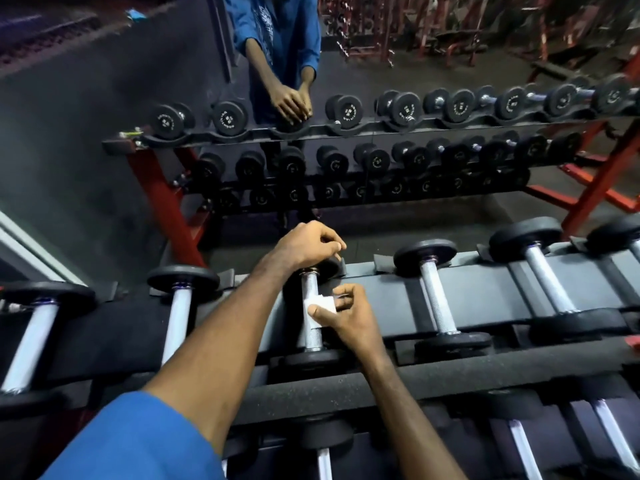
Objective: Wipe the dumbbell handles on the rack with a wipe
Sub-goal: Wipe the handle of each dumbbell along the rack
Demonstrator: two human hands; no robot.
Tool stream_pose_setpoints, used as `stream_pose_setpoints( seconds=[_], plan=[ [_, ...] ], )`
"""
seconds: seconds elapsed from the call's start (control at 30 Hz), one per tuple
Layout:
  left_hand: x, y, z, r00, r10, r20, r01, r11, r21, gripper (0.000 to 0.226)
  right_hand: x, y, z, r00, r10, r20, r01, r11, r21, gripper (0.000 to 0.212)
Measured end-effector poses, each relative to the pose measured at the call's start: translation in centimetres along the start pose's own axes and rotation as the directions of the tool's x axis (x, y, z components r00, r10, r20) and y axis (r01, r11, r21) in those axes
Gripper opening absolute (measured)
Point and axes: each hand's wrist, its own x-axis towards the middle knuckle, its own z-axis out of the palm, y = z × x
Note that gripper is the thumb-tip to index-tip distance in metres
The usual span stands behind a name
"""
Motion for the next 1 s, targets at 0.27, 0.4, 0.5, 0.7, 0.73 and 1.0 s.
stream_pose_setpoints(
  seconds=[0.27,0.4,0.5,0.7,0.73,1.0],
  plan=[
    [-0.6,-0.1,0.3,0.990,-0.065,-0.121,0.066,0.998,-0.004,0.018,-1.0,-1.0,1.1,0.989,-0.137,-0.049,0.122,0.965,-0.231,0.026],
    [-1.0,-0.3,0.0,0.986,-0.096,-0.136,0.091,0.995,-0.046,0.017,0.9,-1.7,1.1,0.998,-0.051,-0.031,0.047,0.992,-0.113,0.022],
    [-0.8,-0.1,0.1,0.988,-0.103,-0.113,0.096,0.993,-0.064,0.016,-0.1,-0.2,0.3,0.994,0.057,0.095,-0.059,0.998,0.016,0.021],
    [-0.8,0.4,0.1,0.992,-0.112,-0.064,0.109,0.992,-0.059,0.020,2.3,-1.7,1.0,0.976,0.119,0.180,-0.170,0.937,0.304,0.007],
    [-0.9,0.4,0.0,0.991,-0.112,-0.070,0.108,0.992,-0.059,0.020,2.7,-2.1,1.3,0.976,0.120,0.179,-0.172,0.935,0.310,0.007],
    [-0.9,0.3,0.2,0.988,-0.119,-0.102,0.115,0.992,-0.042,0.019,0.4,0.1,-0.1,0.922,0.215,0.323,-0.289,0.935,0.203,0.012]
  ],
)
